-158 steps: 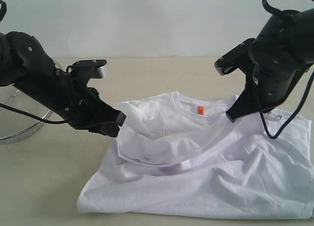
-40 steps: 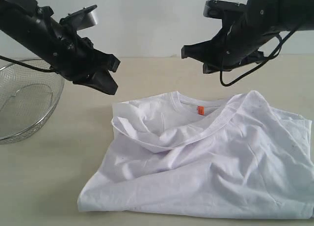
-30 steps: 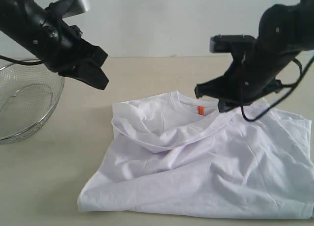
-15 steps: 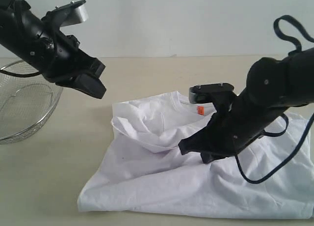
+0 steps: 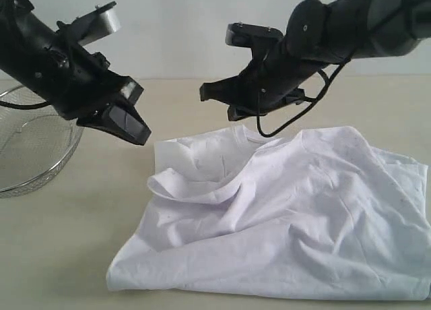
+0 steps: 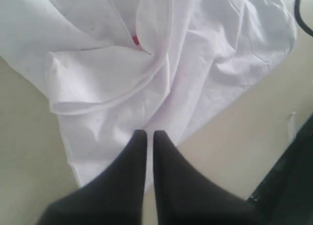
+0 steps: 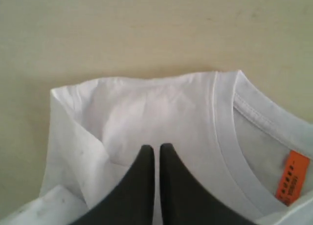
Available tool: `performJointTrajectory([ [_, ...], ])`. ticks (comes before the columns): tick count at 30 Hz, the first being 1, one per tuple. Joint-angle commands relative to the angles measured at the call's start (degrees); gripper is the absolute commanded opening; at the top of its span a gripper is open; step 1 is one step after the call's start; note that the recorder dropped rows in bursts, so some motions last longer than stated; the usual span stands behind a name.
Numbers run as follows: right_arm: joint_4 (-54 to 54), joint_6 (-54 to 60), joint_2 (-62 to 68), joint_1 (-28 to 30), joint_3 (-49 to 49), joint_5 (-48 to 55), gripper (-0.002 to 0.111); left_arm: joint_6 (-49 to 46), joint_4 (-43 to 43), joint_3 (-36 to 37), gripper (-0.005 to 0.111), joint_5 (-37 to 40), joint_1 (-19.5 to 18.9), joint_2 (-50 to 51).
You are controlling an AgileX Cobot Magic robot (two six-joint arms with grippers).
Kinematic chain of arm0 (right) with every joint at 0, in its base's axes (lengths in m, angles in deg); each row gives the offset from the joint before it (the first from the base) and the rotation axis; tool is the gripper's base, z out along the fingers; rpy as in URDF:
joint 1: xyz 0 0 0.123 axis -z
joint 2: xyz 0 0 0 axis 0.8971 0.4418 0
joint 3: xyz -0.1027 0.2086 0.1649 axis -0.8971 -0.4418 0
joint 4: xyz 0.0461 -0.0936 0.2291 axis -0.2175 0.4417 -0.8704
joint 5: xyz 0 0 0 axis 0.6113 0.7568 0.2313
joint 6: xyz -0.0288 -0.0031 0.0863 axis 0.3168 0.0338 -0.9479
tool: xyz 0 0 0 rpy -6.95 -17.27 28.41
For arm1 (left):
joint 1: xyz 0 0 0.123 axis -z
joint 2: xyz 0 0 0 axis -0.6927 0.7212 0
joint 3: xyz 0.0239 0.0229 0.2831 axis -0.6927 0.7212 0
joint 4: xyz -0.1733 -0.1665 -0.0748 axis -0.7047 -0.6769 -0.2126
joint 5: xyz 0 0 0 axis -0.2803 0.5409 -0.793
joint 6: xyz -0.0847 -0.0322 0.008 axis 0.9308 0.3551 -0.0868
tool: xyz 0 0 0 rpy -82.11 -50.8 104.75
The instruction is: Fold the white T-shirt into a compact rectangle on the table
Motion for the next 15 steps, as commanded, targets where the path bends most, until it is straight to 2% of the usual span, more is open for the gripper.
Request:
performJointTrajectory([
  [1, 0.8, 3.33, -1.72, 0.18, 1.64, 7.98, 0.0, -1.11, 0.38, 0.15, 0.005, 4.38, 0.06, -3.75],
  [4, 1.16, 5.58, -5.61, -1.01, -2.1, 11.63, 0.0, 0.02, 5.92, 0.78, 0.005, 6.05, 0.06, -4.29],
  [10, 1.16, 5.87, -12.04, -5.37, -15.11, 7.43, 0.0, 0.02, 6.08, 3.69, 0.005, 0.8, 0.06, -4.29],
  [15, 1.06, 5.87, -13.23, -8.86, -20.7, 8.23, 0.0, 0.02, 6.08, 4.25, 0.005, -0.88, 0.06, -4.29],
])
